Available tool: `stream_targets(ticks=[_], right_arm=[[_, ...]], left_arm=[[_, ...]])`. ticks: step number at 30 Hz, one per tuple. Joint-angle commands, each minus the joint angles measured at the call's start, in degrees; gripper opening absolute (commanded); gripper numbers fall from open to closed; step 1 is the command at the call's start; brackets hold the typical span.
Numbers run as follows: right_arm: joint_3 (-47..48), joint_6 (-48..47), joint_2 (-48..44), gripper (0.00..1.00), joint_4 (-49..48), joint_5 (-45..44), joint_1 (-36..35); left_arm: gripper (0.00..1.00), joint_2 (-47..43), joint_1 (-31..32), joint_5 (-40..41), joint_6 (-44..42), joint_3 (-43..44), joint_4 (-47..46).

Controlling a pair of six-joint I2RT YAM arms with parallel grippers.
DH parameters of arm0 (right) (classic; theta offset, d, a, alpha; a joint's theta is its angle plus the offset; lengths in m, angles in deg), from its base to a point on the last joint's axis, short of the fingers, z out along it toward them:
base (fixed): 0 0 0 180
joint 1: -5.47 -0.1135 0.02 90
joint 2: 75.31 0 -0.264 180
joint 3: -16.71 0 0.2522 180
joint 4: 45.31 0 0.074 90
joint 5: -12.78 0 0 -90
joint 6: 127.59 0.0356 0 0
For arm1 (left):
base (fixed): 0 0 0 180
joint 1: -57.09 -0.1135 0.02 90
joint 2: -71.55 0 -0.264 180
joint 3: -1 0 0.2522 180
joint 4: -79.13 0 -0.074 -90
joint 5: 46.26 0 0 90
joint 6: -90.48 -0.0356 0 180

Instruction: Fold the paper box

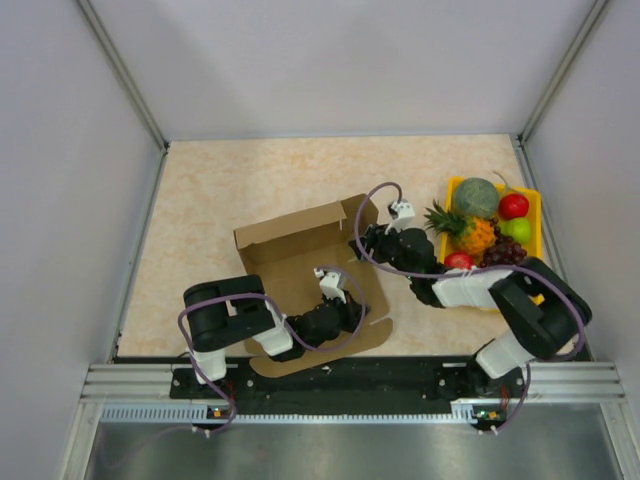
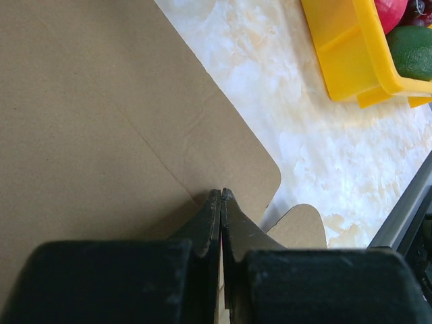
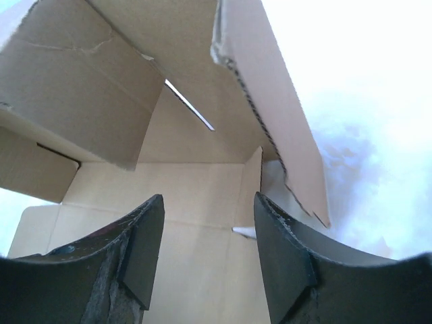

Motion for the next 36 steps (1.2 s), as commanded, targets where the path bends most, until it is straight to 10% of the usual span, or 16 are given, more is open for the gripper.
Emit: stream_targets(ticks=[1, 11, 25, 36], right_arm=[[-0.38, -4.13, -9.99, 0.58, 17.04, 0.95, 1.64], [20.05, -27.93, -24.61, 0.61, 55.52, 0.34, 6.29], [70.88, -66.54, 9.05, 0.57, 96.94, 14.58, 7.96], [70.9, -69.18, 12.04, 0.52, 96.96, 19.41, 6.91]], left_arm=[[0.0, -0.46, 0.03, -0.44, 0.04, -1.22, -0.11], [0.0, 0.24, 0.03, -1.23, -0.14, -0.96, -0.81], [0.0, 1.38, 0.03, -2.11, -0.31, -0.7, -2.3], [0.0, 1.56, 0.03, -2.11, -0.4, -1.14, -3.53]])
